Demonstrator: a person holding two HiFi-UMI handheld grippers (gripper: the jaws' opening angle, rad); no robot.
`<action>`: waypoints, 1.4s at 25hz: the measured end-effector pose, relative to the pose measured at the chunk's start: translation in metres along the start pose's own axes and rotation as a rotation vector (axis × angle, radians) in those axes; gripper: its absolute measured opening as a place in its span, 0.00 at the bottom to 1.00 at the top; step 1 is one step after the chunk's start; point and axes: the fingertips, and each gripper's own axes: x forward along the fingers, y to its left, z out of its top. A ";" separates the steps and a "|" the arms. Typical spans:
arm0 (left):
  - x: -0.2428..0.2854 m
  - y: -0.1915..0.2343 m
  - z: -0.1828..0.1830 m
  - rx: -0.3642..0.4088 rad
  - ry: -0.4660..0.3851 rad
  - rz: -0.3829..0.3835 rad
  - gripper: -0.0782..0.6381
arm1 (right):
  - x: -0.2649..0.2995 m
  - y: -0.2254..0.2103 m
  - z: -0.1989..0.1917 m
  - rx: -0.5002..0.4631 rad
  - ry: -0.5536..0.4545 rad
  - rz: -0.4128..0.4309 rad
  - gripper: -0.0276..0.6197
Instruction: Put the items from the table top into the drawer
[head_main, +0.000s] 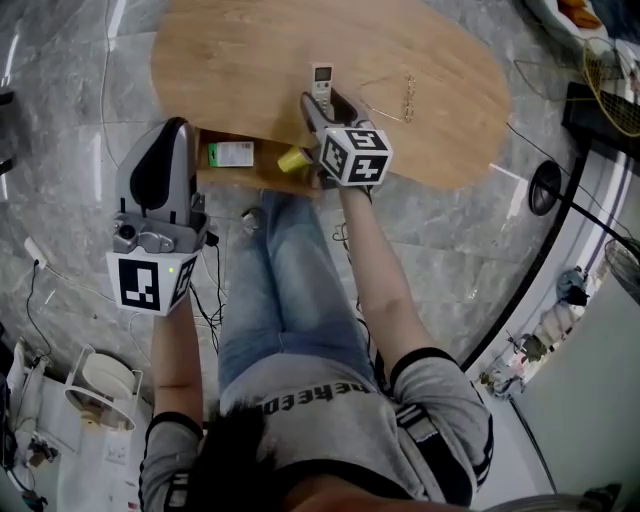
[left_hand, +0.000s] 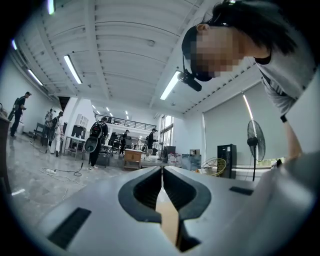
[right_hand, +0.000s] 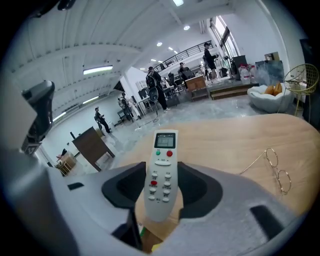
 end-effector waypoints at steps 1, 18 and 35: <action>-0.007 -0.002 0.003 0.002 -0.003 0.000 0.13 | -0.006 0.007 0.001 -0.002 -0.018 0.009 0.35; -0.103 -0.030 0.017 0.012 -0.045 -0.028 0.13 | -0.074 0.090 -0.060 -0.056 -0.097 0.088 0.35; -0.144 -0.027 -0.008 0.000 -0.062 0.054 0.13 | -0.042 0.133 -0.166 -0.419 0.207 0.241 0.35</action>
